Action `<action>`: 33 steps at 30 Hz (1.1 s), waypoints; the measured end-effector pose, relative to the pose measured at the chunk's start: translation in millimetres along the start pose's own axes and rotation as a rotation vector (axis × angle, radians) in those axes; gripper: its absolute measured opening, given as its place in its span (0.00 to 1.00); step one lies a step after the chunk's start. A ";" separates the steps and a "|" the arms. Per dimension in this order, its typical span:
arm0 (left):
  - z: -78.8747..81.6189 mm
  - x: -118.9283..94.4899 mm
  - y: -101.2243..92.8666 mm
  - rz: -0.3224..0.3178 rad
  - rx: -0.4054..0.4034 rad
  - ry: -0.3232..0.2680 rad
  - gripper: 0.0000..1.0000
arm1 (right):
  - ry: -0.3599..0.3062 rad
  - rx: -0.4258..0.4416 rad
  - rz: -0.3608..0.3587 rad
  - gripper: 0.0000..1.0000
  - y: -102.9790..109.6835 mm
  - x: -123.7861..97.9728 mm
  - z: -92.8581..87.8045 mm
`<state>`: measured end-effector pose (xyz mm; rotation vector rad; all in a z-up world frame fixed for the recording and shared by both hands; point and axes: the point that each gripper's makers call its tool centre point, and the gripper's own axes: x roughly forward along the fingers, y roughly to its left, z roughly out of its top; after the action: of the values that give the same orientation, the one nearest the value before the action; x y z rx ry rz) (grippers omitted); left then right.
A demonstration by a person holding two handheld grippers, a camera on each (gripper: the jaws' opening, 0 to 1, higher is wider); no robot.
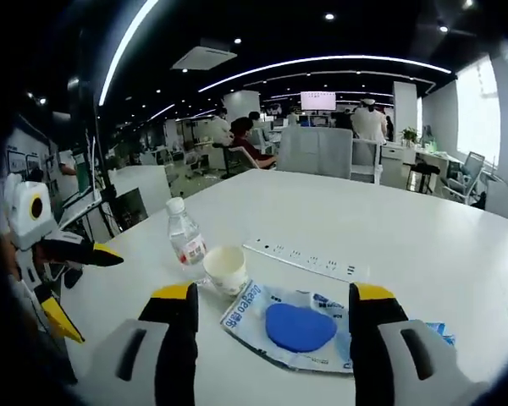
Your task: Arrange the tabletop items into an orderly group along one side of the table until the central work area is clear of visible clutter.
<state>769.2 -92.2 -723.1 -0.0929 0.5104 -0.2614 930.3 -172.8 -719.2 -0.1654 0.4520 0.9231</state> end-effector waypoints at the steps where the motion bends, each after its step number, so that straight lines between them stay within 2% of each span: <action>1: 1.4 -2.4 -2.2 -0.004 0.001 -0.004 0.85 | 0.007 -0.005 0.004 0.63 2.0 2.8 -0.5; 7: -1.6 -12.3 -1.5 -0.018 0.023 -0.017 0.89 | 0.029 -0.007 0.016 0.55 10.1 26.0 -2.0; 11: -1.1 -16.3 0.2 -0.028 0.002 -0.030 0.90 | 0.043 -0.003 0.012 0.47 14.4 37.8 -3.1; 14: 1.7 -17.0 -3.7 -0.041 0.005 -0.044 0.90 | 0.031 -0.001 0.017 0.42 17.4 46.1 -1.1; 19: -2.8 -19.3 -3.8 -0.055 -0.007 -0.040 0.91 | 0.019 0.011 0.026 0.36 26.6 58.2 4.8; 22: -2.2 -20.2 -4.3 -0.058 -0.012 -0.042 0.93 | 0.013 0.043 0.046 0.27 32.6 69.8 6.1; 28: -4.6 -24.0 -0.3 -0.067 -0.002 -0.037 0.95 | 0.030 0.059 0.054 0.23 38.3 92.7 4.1; 33: -7.6 -27.3 5.6 -0.068 0.005 -0.027 0.95 | 0.060 0.044 0.047 0.17 46.8 99.9 -1.4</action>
<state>743.8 -79.6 -717.7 -0.1090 0.4802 -0.3272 944.2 -72.3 -762.3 -0.1436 0.5334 0.9559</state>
